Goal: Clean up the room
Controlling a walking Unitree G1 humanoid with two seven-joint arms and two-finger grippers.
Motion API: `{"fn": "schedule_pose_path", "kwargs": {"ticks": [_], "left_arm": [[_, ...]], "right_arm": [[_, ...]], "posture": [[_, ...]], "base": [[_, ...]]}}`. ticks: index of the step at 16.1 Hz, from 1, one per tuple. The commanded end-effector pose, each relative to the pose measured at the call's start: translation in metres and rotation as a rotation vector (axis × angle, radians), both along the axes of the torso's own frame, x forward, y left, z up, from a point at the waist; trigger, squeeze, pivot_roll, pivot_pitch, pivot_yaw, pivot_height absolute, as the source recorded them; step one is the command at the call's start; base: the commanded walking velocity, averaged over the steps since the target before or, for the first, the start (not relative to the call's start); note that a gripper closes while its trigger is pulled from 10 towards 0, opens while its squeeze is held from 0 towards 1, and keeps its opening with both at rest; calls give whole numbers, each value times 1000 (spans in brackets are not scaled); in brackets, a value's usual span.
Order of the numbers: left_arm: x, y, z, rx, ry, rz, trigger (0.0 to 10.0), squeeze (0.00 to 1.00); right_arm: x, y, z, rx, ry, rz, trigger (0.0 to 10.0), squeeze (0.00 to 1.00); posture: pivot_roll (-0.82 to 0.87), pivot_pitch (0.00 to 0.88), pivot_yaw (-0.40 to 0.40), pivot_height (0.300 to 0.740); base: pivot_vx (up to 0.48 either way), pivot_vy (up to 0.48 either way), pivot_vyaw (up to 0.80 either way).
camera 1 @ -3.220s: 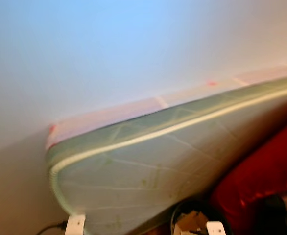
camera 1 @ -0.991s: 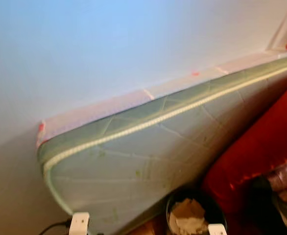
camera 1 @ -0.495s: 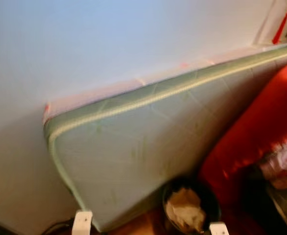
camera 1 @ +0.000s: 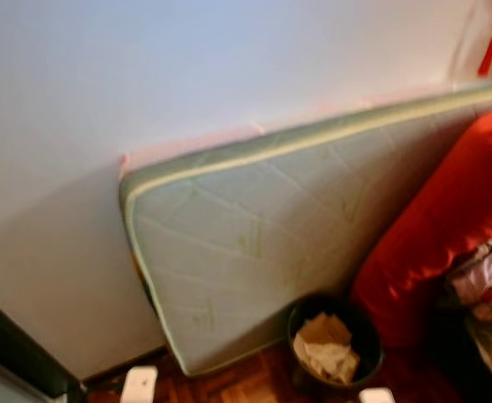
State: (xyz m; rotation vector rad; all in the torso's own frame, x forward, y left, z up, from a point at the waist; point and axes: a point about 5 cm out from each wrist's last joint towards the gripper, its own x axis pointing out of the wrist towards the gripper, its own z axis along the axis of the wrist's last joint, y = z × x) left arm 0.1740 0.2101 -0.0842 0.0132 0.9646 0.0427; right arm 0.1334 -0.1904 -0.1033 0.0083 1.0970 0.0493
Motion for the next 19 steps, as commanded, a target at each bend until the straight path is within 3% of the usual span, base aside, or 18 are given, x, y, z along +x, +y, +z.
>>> {"fn": "schedule_pose_path", "kwargs": {"ticks": [1, 19], "left_arm": [[1, -2, 0, -5, 3, -8, 10000, 0], [5, -4, 1, 13, 0, -33, 10000, 0]], "right_arm": [[4, -3, 2, -11, -5, -3, 10000, 0], [10, 2, 2, -29, 11, 45, 10000, 0]], "posture": [[41, 0, -56, 740], [45, 0, -56, 740]], "base": [[0, 0, 0], [0, -78, -696]]}}
